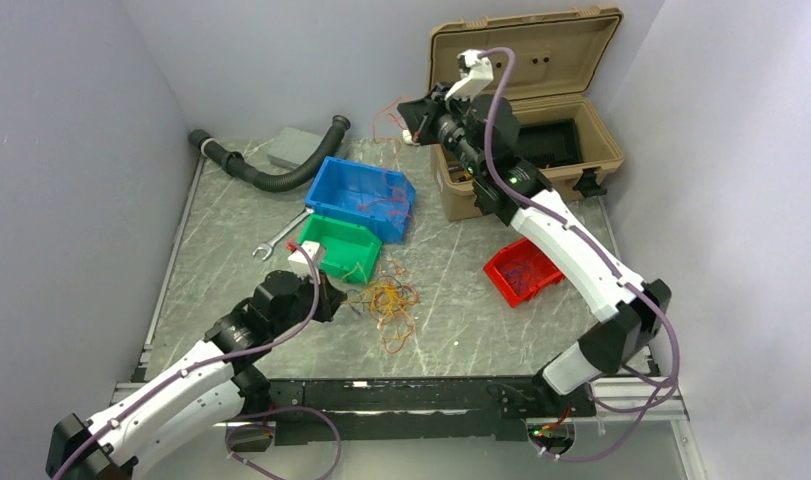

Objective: Untangle the cables

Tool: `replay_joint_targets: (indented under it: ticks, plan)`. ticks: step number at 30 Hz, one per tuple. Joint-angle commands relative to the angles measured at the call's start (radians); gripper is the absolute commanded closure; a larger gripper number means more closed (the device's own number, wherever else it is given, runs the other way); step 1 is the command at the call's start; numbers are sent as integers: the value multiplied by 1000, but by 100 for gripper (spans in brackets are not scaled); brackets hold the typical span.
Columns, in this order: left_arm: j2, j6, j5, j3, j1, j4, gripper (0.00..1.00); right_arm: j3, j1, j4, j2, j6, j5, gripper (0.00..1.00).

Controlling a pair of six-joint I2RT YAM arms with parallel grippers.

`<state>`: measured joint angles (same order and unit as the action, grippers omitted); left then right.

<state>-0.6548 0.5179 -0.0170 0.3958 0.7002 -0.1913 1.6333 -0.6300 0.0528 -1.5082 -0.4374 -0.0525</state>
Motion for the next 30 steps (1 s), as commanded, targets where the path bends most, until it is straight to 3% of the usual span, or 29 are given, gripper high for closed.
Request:
replay_joint_targets:
  ticks: [1,7,20,25,29,30]
  plan:
    - [28,-6,-34,9,3,-24,100,103,1,-96,-65,6,74,100]
    - [44,-22,-61,7,3,-44,100,144,0,-107,-156,-34,151,100]
    - [59,-50,-112,8,3,-63,100,-101,0,-163,-319,-173,210,100]
    - [44,-52,-101,21,4,-59,100,-31,4,-122,-484,-195,348,100]
    - [46,-54,-105,44,4,-84,100,-10,12,-103,-539,-232,373,100]
    - [50,-56,-107,51,3,-92,100,-11,14,-90,-534,-231,364,83]
